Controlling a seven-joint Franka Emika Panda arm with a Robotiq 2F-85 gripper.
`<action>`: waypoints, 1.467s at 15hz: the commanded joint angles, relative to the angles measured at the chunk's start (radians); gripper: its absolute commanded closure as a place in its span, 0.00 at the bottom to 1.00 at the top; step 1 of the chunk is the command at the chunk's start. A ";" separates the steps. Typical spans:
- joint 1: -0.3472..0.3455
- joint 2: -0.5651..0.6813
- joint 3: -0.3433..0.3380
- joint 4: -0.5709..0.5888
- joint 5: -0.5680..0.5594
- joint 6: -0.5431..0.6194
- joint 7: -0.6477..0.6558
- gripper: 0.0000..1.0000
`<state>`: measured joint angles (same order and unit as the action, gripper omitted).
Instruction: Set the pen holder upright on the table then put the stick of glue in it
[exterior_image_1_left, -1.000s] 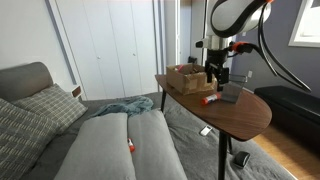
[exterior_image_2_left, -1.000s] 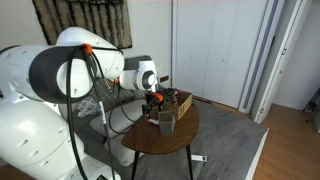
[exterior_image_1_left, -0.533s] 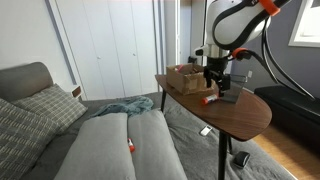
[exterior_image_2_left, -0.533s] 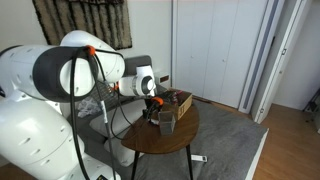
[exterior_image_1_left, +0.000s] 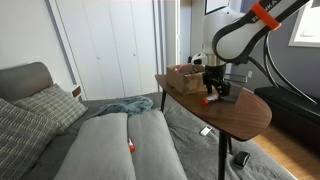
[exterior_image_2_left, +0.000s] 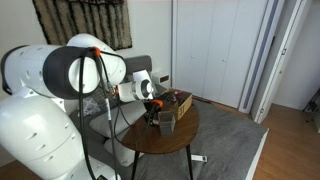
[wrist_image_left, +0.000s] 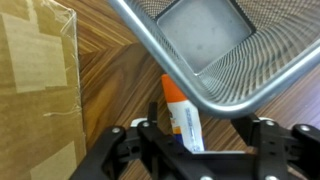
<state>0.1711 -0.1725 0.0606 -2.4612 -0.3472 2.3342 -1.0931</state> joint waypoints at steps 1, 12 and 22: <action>-0.012 0.009 0.019 -0.009 -0.022 0.011 0.016 0.55; 0.002 -0.086 0.000 0.058 0.205 -0.161 -0.038 0.92; -0.034 -0.219 -0.079 0.197 0.223 -0.306 -0.015 0.92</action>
<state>0.1556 -0.3803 0.0244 -2.2925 -0.1665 2.0624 -1.1017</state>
